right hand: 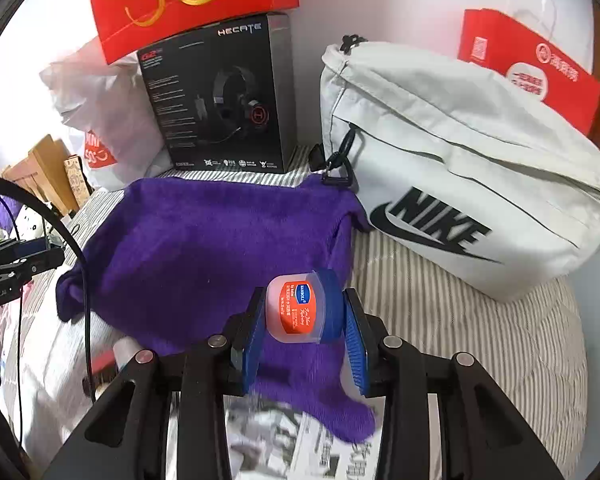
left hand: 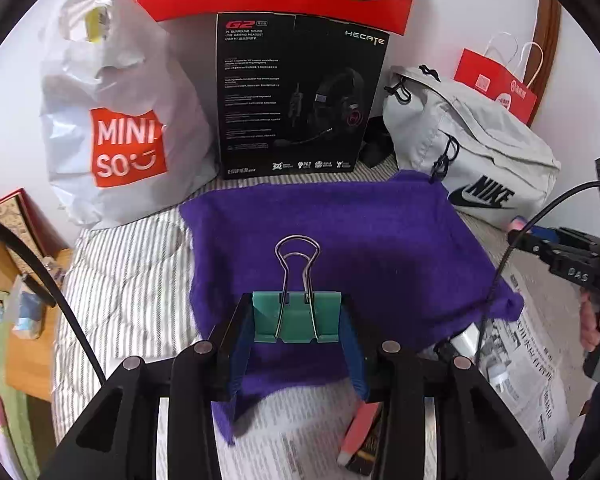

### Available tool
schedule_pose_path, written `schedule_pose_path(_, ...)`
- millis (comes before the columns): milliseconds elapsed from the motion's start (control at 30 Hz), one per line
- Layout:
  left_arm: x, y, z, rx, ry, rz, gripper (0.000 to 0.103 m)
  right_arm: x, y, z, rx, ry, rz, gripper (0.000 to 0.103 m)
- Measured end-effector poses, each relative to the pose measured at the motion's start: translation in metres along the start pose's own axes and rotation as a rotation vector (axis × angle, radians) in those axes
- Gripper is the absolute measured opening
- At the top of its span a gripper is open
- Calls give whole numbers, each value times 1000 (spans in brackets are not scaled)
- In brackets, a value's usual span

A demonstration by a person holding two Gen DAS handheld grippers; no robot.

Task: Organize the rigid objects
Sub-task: 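Carry the clip in the left tool while the right tool carries the tin onto the towel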

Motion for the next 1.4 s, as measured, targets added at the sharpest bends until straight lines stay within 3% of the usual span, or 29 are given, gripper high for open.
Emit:
schedule_pose_path(433,-23,-59,-24,-29,57,28,39,-19,-72,-32,-61,65,10,37)
schedule_pose_path(800,-20,-122,-45,-116,53,52,39,-22,-134,-48,-149,97,38,37)
schedule_pose_path(1400,-12,-158,-48,-216,-18,-18,39,-19,-161,-52,-215,109,40,37)
Point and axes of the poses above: each gripper's, at about its wrist camera, not at the fingertips, and y roughly against the way its jaws point, x to its right, z to its underside, the point moved 2 cm from there along -y, roughly the way its jaws point, and after that the axes turned 8 degrees about -y, right-handed, at the moved point
